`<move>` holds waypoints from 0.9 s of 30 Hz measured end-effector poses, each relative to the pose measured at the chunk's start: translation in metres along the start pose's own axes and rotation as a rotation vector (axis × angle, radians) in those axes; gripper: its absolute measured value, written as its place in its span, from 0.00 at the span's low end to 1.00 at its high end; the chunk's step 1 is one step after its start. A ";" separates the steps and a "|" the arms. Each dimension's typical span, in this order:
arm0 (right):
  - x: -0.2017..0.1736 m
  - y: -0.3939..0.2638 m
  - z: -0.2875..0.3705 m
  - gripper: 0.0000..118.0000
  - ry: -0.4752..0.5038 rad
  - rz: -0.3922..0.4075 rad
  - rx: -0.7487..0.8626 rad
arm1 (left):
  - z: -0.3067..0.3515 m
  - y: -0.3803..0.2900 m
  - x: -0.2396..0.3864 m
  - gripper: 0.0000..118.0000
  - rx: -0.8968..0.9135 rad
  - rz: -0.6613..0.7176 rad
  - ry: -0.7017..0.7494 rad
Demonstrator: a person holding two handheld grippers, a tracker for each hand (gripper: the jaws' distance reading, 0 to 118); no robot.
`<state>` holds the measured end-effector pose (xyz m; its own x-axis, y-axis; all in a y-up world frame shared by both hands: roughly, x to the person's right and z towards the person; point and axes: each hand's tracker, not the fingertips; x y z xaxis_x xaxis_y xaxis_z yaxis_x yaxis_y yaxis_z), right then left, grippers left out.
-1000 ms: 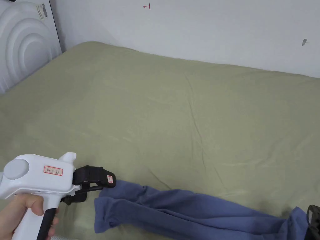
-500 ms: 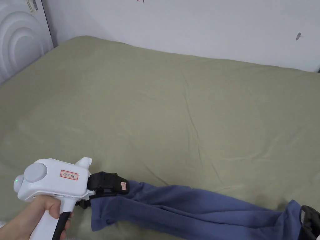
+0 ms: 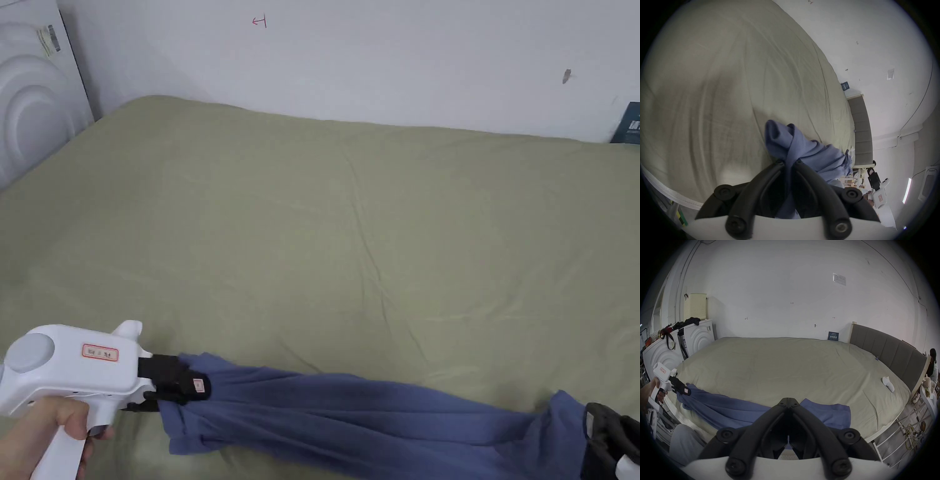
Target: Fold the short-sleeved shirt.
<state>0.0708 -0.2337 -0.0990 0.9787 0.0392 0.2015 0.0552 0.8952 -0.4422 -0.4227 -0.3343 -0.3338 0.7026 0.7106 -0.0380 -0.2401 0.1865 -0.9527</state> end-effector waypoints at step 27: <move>0.039 -0.013 0.025 0.02 0.000 -0.087 0.013 | 0.004 -0.056 0.214 0.04 -0.021 -0.455 0.226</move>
<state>0.1031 -0.2325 -0.0632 0.9704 -0.0390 0.2383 0.1373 0.9008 -0.4119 -0.2616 -0.1894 -0.2870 0.8608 0.3958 0.3199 0.1354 0.4279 -0.8936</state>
